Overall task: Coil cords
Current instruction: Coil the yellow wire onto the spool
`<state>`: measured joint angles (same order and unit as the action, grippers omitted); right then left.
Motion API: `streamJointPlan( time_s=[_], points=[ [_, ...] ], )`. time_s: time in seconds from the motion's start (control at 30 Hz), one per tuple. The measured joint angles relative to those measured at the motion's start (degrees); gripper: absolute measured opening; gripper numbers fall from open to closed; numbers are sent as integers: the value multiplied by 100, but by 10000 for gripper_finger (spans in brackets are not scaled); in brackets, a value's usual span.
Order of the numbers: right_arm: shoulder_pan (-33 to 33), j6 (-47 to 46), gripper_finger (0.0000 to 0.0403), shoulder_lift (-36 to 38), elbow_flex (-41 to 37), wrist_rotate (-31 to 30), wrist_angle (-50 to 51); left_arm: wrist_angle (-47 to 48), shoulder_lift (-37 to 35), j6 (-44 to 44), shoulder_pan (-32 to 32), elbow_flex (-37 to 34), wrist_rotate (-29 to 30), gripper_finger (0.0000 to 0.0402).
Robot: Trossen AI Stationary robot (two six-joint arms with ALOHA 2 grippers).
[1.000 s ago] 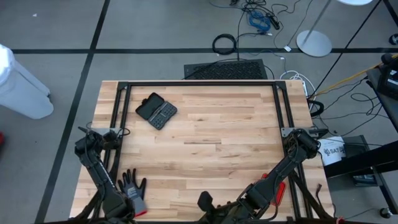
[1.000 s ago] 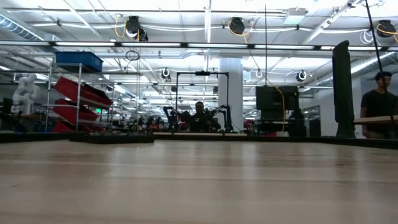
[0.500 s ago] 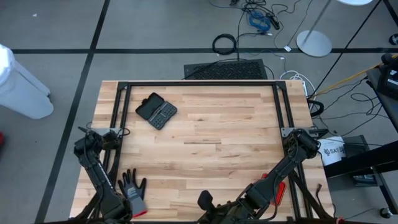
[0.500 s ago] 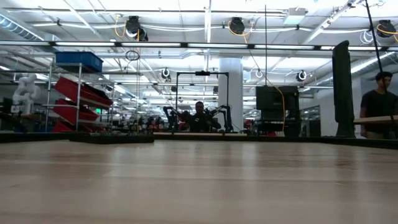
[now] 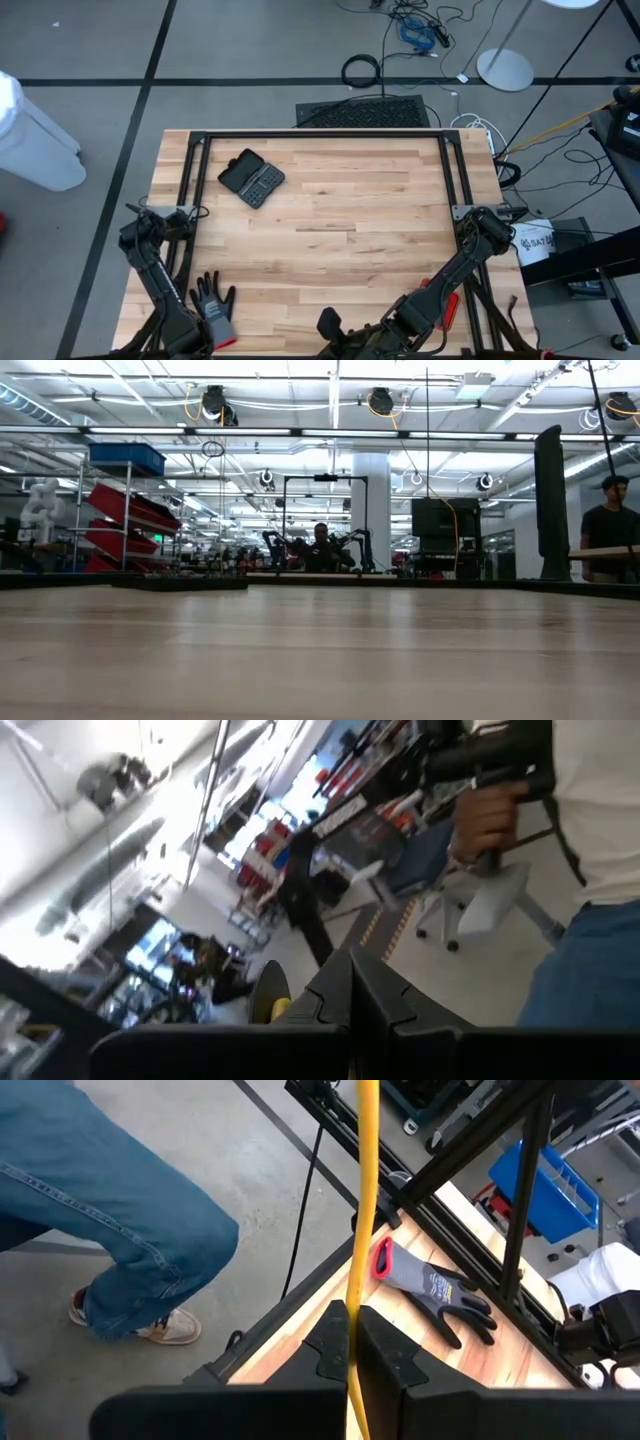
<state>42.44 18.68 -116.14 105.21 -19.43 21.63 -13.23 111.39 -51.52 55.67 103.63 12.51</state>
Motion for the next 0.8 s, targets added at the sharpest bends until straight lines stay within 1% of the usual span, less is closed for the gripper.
streamJointPlan(
  time_s=[0.13, 0.27, 0.33, 0.4, 0.5, 0.57, 0.67, 0.8],
  points=[
    [0, -20, 0, 0, 0, -37, 111, 63, 0, 172, -79, 0, 317, 0],
    [30, -132, 9, 0, 0, -479, 119, 177, 0, 446, -189, 0, 902, 0],
    [76, -152, 27, 19, 0, -835, 198, 190, 0, 490, -235, 0, 1169, 0],
    [154, -227, 52, 61, 0, -1278, 307, 173, 0, 520, -284, 0, 1272, 0],
    [302, -492, 96, 195, 0, -2095, 700, 165, 0, 609, -315, 0, 1415, 0],
    [401, -753, 126, 293, 0, -2519, 1111, 165, 0, 611, -315, 0, 1564, 0],
    [552, -1241, 166, 456, 0, -2822, 1681, 168, -2, 611, -315, 0, 1685, 0],
    [802, -1853, 202, 706, 0, -2869, 2152, 181, -2, 600, -315, 0, 1694, 0]
  ],
)
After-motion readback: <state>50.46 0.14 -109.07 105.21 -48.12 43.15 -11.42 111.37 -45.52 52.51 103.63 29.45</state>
